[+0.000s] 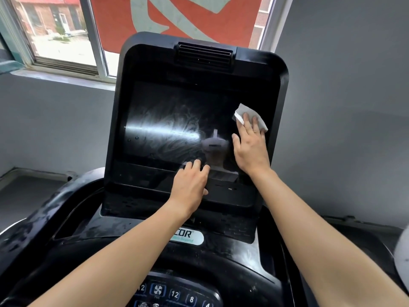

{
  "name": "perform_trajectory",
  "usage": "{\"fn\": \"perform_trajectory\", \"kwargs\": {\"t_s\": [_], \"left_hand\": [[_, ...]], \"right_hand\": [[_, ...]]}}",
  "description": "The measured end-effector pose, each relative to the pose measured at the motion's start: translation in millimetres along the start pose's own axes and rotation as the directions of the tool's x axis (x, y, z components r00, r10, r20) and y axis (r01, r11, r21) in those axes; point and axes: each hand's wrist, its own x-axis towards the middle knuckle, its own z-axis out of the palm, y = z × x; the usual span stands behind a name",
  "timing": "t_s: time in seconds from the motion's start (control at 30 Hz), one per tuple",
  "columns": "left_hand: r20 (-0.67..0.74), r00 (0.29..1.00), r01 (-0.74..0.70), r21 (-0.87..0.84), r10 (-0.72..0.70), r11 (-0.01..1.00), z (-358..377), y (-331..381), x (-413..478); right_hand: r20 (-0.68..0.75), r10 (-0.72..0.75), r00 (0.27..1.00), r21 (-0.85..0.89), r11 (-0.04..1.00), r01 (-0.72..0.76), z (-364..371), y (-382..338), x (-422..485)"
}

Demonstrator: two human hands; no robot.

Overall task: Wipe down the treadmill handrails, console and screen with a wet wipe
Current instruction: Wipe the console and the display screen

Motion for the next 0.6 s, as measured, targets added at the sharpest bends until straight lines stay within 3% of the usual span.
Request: {"fn": "perform_trajectory", "kwargs": {"t_s": [0.33, 0.6], "left_hand": [[-0.012, 1.0, -0.005, -0.001, 0.005, 1.0, 1.2, -1.4, -1.9], [-0.024, 1.0, -0.004, 0.006, 0.004, 1.0, 6.4, -2.8, -6.4]], "right_hand": [[-0.051, -0.065, 0.997, -0.099, 0.993, 0.059, 37.2, 2.1, -70.5], [-0.068, 0.011, 0.998, 0.033, 0.999, -0.009, 25.6, 5.7, -51.3]]}}
